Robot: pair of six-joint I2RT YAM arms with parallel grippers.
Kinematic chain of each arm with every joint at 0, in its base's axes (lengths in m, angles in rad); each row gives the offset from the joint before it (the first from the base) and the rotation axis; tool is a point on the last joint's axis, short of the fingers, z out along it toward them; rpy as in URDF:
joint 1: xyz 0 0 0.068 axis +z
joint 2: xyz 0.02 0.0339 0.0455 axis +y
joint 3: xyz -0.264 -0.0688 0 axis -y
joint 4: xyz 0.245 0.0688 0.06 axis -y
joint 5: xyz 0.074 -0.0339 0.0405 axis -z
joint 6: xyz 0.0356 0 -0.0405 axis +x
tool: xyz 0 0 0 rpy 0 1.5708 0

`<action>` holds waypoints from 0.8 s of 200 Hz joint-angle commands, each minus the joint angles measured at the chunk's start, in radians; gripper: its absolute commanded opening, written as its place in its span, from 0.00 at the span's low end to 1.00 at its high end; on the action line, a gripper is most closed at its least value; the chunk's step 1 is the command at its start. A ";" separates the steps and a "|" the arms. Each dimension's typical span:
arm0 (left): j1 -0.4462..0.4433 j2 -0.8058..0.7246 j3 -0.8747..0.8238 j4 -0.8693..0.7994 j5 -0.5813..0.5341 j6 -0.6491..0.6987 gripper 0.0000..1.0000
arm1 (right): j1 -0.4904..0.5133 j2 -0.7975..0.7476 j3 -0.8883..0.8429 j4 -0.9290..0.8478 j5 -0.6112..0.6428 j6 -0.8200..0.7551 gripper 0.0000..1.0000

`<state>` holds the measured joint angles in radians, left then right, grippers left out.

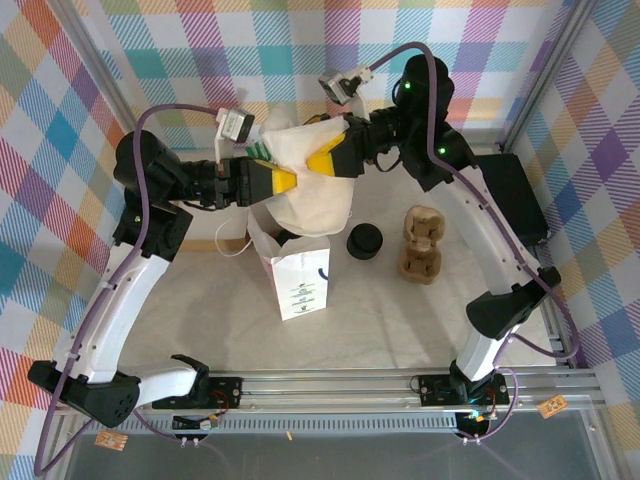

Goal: Pack the takeout coffee

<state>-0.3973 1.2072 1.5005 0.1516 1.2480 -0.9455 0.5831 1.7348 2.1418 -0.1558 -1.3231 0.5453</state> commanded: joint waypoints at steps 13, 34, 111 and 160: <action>-0.014 -0.013 -0.020 0.057 0.042 -0.046 0.00 | 0.011 0.012 0.038 0.009 -0.089 0.019 0.68; -0.015 -0.011 -0.019 0.055 0.052 -0.051 0.00 | 0.017 0.015 0.044 0.008 -0.103 0.023 0.57; 0.002 -0.022 -0.037 0.034 0.063 -0.030 0.01 | 0.017 -0.016 0.037 -0.066 -0.070 -0.053 0.00; 0.168 -0.143 -0.014 -0.324 -0.078 0.280 0.86 | 0.018 -0.095 0.015 -0.312 0.210 -0.355 0.00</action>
<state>-0.3019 1.1599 1.4673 0.0444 1.2583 -0.8814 0.5941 1.7203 2.1509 -0.3248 -1.2934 0.4076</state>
